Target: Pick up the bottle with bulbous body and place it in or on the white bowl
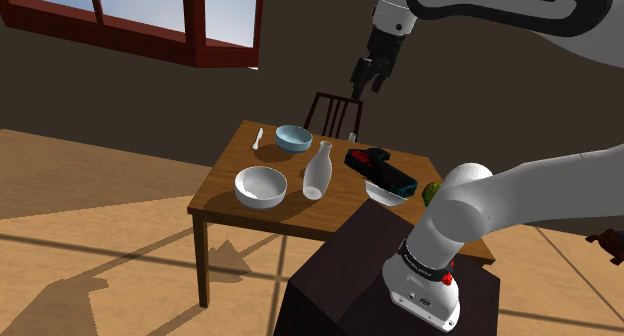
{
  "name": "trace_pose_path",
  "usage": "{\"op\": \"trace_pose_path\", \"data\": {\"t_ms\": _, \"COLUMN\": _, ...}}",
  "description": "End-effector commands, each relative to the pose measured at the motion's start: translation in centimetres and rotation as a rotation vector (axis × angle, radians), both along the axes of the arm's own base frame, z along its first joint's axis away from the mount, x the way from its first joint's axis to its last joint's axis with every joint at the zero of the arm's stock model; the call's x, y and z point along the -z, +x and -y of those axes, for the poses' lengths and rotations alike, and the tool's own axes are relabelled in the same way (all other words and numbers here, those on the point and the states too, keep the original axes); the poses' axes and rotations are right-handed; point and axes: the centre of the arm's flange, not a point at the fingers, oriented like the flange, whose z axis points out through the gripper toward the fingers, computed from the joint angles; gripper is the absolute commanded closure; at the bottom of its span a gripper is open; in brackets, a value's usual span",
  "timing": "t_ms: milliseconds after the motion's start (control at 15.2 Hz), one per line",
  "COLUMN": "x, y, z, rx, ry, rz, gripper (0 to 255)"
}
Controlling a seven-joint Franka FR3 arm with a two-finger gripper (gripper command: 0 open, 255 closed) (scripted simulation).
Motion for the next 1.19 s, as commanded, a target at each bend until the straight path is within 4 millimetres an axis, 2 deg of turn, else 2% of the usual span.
{"op": "trace_pose_path", "data": {"t_ms": 0, "x": 0.0, "y": 0.0, "z": 0.0, "rx": 0.0, "ry": 0.0, "rz": 0.0, "gripper": 0}}
{"op": "trace_pose_path", "data": {"t_ms": 1122, "x": 18.9, "y": 7.8, "z": 10.2, "rx": -0.113, "ry": 0.084, "rz": 0.014, "gripper": 0}}
